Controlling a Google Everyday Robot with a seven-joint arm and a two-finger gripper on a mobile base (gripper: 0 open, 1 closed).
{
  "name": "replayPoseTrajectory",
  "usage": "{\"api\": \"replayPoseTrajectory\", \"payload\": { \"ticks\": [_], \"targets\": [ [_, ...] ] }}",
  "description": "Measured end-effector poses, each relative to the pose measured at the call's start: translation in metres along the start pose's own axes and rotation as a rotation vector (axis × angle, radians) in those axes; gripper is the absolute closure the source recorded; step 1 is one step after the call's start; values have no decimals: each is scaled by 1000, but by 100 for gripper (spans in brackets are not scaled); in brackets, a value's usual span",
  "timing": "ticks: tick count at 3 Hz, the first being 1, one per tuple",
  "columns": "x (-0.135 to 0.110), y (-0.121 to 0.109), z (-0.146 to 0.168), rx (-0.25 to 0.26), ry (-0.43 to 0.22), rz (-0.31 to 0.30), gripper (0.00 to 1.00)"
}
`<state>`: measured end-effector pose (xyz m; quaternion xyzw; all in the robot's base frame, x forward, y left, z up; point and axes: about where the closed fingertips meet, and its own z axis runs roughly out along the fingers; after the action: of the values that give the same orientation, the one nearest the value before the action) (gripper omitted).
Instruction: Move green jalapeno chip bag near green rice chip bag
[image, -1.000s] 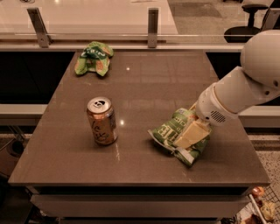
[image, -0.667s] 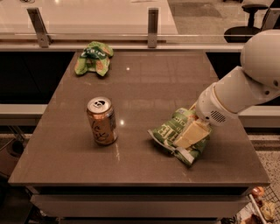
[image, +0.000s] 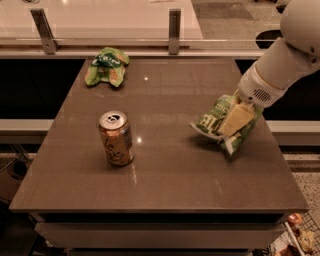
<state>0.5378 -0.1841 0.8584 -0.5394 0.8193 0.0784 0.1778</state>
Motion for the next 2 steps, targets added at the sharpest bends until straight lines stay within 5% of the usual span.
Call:
{"api": "replayPoseTrajectory", "payload": {
  "ticks": [2],
  "targets": [
    [-40,-81,-61,176,-27,24,100]
  ]
}}
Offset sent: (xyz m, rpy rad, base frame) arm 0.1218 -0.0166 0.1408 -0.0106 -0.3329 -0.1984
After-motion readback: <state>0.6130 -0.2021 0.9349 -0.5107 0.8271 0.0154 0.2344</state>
